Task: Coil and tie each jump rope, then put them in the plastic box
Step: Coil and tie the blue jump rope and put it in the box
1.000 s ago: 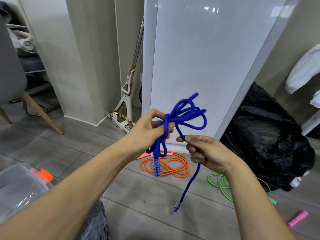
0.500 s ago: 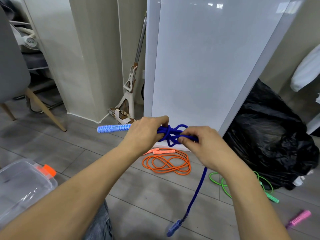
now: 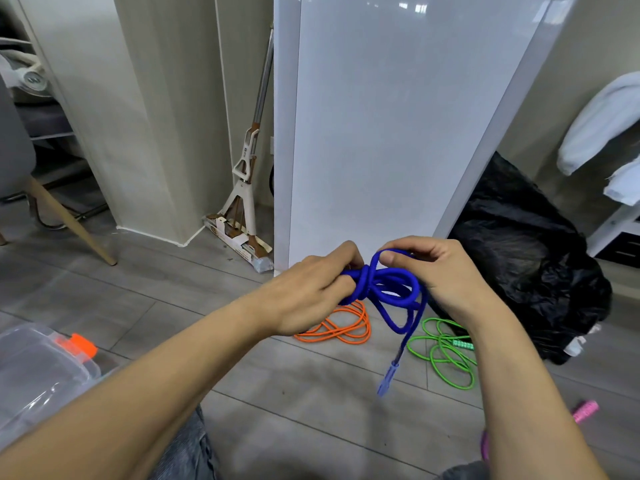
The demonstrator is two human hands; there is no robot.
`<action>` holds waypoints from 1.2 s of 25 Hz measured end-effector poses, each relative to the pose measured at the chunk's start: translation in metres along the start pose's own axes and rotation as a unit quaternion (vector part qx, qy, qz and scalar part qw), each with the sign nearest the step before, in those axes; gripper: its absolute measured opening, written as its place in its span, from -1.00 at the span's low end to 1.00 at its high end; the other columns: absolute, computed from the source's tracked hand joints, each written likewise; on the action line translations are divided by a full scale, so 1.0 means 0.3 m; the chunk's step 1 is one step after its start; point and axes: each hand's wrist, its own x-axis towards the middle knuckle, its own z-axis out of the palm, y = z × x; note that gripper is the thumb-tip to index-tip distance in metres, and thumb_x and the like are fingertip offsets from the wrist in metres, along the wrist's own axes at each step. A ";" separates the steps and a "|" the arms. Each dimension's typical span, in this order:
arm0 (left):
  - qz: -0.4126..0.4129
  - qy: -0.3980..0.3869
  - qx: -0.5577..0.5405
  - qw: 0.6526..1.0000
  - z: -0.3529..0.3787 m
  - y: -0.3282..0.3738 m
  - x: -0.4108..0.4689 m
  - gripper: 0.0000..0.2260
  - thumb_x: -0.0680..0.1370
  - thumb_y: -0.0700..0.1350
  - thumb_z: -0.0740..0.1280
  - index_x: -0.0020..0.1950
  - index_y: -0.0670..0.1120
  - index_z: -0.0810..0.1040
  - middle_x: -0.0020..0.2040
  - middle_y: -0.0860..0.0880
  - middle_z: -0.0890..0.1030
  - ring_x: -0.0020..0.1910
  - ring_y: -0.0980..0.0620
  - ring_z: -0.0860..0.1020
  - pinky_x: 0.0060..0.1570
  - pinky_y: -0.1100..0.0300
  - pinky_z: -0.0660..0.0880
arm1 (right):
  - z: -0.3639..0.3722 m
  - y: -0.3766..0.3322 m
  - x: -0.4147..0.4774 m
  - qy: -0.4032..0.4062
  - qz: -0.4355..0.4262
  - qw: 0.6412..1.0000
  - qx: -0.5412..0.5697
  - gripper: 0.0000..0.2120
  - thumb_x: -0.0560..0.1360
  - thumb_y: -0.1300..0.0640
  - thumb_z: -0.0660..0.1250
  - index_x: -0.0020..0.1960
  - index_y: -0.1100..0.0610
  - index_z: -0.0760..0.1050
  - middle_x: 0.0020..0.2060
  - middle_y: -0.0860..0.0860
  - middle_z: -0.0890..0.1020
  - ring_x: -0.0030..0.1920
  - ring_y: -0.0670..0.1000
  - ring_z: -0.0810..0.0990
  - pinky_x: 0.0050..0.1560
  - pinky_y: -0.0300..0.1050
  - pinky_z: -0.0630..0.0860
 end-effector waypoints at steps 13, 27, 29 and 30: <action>-0.017 0.053 -0.457 0.888 -0.022 -0.008 0.027 -0.92 0.61 -0.30 0.25 0.09 -0.19 0.43 -0.16 -0.14 0.59 -0.31 -0.03 0.44 -0.26 0.23 0.43 | 0.056 0.077 0.047 -0.031 0.051 0.985 0.164 -0.73 0.54 0.24 0.30 -0.28 0.07 0.66 -0.45 -0.04 0.37 -0.44 -0.09 0.20 -0.42 -0.22 0.15; -0.073 0.050 0.260 0.962 -0.028 -0.166 0.087 -0.82 0.52 -0.14 0.35 0.10 0.06 0.55 -0.17 0.02 0.61 -0.10 -0.10 0.54 -0.16 0.07 0.45 | 0.178 -0.007 -0.009 -0.079 -0.033 0.936 -0.341 -0.86 0.58 0.05 0.33 -0.14 -0.01 0.60 -0.41 -0.06 0.58 -0.41 -0.11 0.49 -0.29 -0.12 0.46; -0.043 -0.057 0.199 0.977 -0.028 -0.153 0.072 -0.81 0.50 -0.15 0.37 0.05 0.09 0.58 -0.28 0.08 0.55 -0.22 0.00 0.50 -0.23 0.13 0.41 | 0.146 -0.006 -0.008 -0.028 -0.048 0.954 -0.294 -0.88 0.49 0.04 0.47 -0.21 0.01 0.61 -0.39 -0.03 0.63 -0.36 -0.08 0.53 -0.27 -0.16 0.45; -0.036 -0.094 0.143 0.985 -0.034 -0.146 0.060 -0.81 0.49 -0.18 0.37 0.04 0.07 0.60 -0.29 0.07 0.56 -0.29 0.06 0.48 -0.26 0.17 0.41 | 0.129 -0.004 -0.006 -0.015 -0.041 0.970 -0.241 -0.87 0.43 0.06 0.54 -0.22 0.05 0.62 -0.37 0.02 0.65 -0.35 -0.06 0.54 -0.26 -0.15 0.46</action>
